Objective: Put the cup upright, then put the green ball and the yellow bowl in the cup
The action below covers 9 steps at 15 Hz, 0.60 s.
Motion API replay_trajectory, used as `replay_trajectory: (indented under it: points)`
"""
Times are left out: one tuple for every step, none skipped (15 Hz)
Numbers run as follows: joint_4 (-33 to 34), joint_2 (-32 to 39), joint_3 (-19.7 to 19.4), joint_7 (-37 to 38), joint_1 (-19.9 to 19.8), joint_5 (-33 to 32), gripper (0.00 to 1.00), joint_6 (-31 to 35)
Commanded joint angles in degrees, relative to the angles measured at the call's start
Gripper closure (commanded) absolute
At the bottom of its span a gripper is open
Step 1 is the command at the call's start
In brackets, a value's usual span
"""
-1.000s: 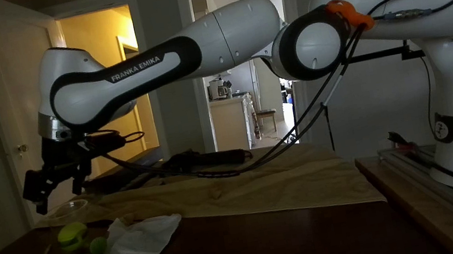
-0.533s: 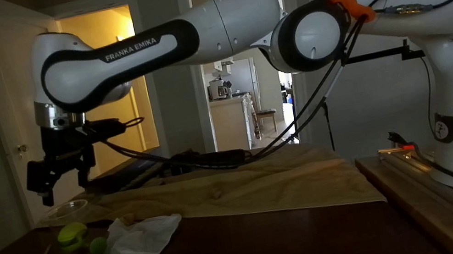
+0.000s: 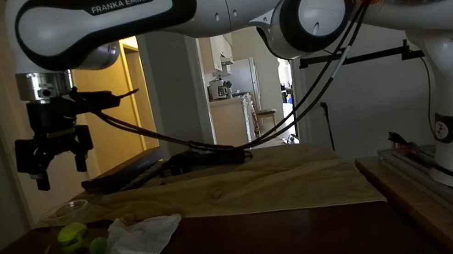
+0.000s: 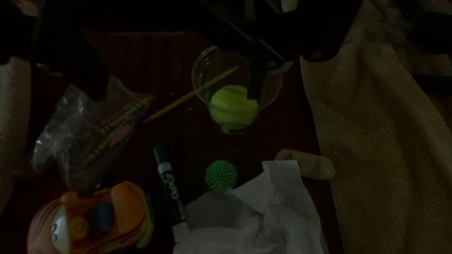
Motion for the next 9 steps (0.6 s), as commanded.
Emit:
replay_trajectory:
  points:
    - [-1.55,-1.28,2.54,-2.79,0.42,2.14,0.00,-3.35]
    - [-1.69,-1.21,3.31,-3.99,0.48,2.59,0.00,-4.14]
    - [-1.90,-1.06,4.15,-5.38,0.61,3.04,0.00,-5.01]
    - [-2.04,-1.00,4.88,-6.63,0.64,3.47,0.00,-5.93]
    - [-2.17,-0.77,5.66,-8.01,0.65,3.98,0.00,-6.82]
    - [-2.35,-0.65,6.22,-9.13,0.67,4.31,0.00,-7.71]
    - [-2.07,-0.27,6.75,-10.17,0.65,4.64,0.00,-8.83]
    - [1.37,1.94,7.35,-11.45,0.78,5.06,0.00,-11.48]
    - [2.43,2.89,7.98,-12.81,0.86,5.50,0.00,-13.56]
